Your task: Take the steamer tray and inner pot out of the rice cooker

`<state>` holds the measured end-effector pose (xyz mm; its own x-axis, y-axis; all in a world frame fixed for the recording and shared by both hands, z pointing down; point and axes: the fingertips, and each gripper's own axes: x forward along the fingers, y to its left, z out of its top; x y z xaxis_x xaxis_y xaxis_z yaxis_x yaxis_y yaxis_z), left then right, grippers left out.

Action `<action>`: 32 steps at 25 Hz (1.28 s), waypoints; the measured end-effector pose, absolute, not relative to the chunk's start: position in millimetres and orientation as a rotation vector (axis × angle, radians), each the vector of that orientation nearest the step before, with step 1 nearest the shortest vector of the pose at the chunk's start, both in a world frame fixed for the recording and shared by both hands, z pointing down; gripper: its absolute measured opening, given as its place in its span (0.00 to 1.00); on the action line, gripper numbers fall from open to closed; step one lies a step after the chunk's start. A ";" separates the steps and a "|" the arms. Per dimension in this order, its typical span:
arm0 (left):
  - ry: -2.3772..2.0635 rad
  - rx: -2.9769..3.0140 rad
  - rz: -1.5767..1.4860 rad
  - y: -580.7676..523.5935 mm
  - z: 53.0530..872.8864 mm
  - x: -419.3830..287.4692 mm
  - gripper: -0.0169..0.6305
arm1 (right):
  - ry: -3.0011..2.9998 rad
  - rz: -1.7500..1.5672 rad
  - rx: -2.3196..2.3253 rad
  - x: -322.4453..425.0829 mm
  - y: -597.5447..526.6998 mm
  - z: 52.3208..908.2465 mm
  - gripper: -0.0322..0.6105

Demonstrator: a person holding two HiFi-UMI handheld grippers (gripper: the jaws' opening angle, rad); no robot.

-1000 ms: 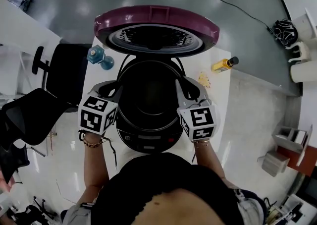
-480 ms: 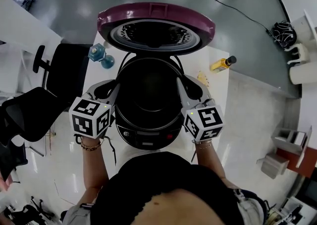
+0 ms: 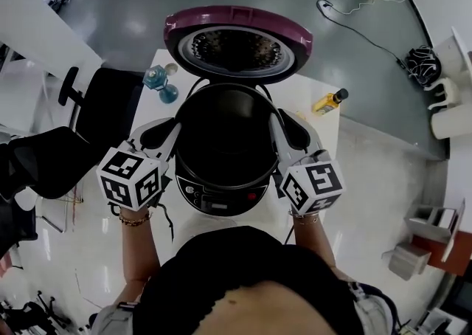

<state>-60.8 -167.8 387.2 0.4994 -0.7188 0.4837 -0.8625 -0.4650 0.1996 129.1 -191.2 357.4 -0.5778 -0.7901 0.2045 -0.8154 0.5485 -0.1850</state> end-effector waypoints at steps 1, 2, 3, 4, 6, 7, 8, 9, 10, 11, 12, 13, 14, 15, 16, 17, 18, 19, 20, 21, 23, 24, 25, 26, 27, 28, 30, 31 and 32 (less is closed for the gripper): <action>-1.312 2.331 0.451 -164.8 383.8 -59.9 0.07 | -2.688 0.385 1.391 129.6 -189.8 352.8 0.11; -1.318 2.333 0.436 -162.1 380.1 -59.1 0.07 | -2.698 0.374 1.389 130.1 -188.3 348.5 0.11; -1.326 2.336 0.421 -159.3 376.1 -58.5 0.07 | -2.707 0.365 1.387 130.5 -186.4 344.4 0.11; -1.336 2.341 0.405 -156.4 371.7 -58.4 0.07 | -2.716 0.356 1.385 130.6 -184.0 340.5 0.11; -1.352 2.353 0.372 -150.1 361.9 -59.2 0.07 | -2.738 0.347 1.381 130.2 -177.6 332.8 0.11; -1.357 2.361 0.354 -146.5 356.8 -59.6 0.07 | -2.750 0.345 1.380 130.1 -174.1 329.3 0.11; -1.362 2.369 0.337 -142.9 351.8 -59.9 0.07 | -2.763 0.342 1.378 130.0 -170.7 326.0 0.11; -1.370 2.376 0.321 -139.2 347.2 -60.3 0.07 | -2.775 0.337 1.375 129.8 -167.6 322.9 0.11; -1.383 2.380 0.309 -135.6 343.3 -60.8 0.07 | -2.787 0.333 1.369 129.4 -164.8 320.2 0.11; -1.400 2.382 0.301 -131.6 340.2 -61.6 0.07 | -2.798 0.328 1.361 128.6 -161.9 317.8 0.11; -1.421 2.381 0.297 -127.1 337.7 -62.8 0.07 | -2.809 0.323 1.351 127.3 -158.6 315.5 0.11; -1.444 2.380 0.293 -122.2 335.4 -64.5 0.07 | -2.822 0.317 1.338 125.4 -154.8 313.2 0.11; -1.468 2.378 0.285 -117.2 332.6 -66.7 0.07 | -2.838 0.308 1.324 122.8 -150.7 310.3 0.11; -1.489 2.377 0.265 -112.5 329.0 -69.3 0.07 | -2.858 0.293 1.305 119.8 -147.0 306.7 0.11; -1.505 2.377 0.231 -108.5 324.4 -72.1 0.07 | -2.879 0.270 1.283 116.6 -144.0 302.7 0.11; -1.517 2.377 0.189 -104.8 319.6 -74.7 0.06 | -2.897 0.249 1.264 113.6 -141.8 299.2 0.11; -1.524 2.377 0.149 -101.2 315.4 -77.3 0.06 | -2.909 0.238 1.251 111.0 -140.0 296.9 0.11; -1.530 2.377 0.122 -97.6 312.5 -79.7 0.06 | -2.918 0.237 1.243 108.6 -138.1 295.7 0.11; -1.535 2.377 0.105 -94.0 310.6 -81.9 0.06 | -2.925 0.244 1.238 106.6 -135.7 295.1 0.11; -1.540 2.377 0.095 -90.5 309.1 -84.1 0.06 | -2.930 0.252 1.237 104.8 -133.2 294.6 0.11; -1.549 2.376 0.079 -85.2 305.4 -89.6 0.06 | -2.941 0.252 1.229 99.0 -128.6 290.3 0.11; -1.552 2.374 0.070 -83.0 302.4 -93.4 0.06 | -2.947 0.244 1.220 94.3 -126.6 286.6 0.11; -1.551 2.372 0.058 -81.0 298.6 -98.1 0.06 | -2.952 0.235 1.214 89.0 -124.6 282.9 0.11; -1.549 2.372 0.039 -79.1 294.6 -103.7 0.06 | -2.955 0.225 1.211 83.2 -122.6 279.5 0.11; -1.547 2.376 0.016 -77.7 290.5 -110.3 0.06 | -2.958 0.215 1.212 76.9 -120.7 276.1 0.11; -1.548 2.384 -0.003 -76.8 286.4 -117.9 0.06 | -2.961 0.205 1.216 69.8 -118.9 272.7 0.11; -1.556 2.403 -0.019 -75.7 279.8 -135.9 0.06 | -2.965 0.187 1.228 53.0 -115.1 267.3 0.11; -1.556 2.412 -0.018 -75.2 277.7 -145.9 0.06 | -2.965 0.183 1.237 43.6 -112.9 265.6 0.11; -1.551 2.422 -0.017 -74.8 276.1 -156.5 0.06 | -2.965 0.181 1.246 33.4 -111.0 264.3 0.11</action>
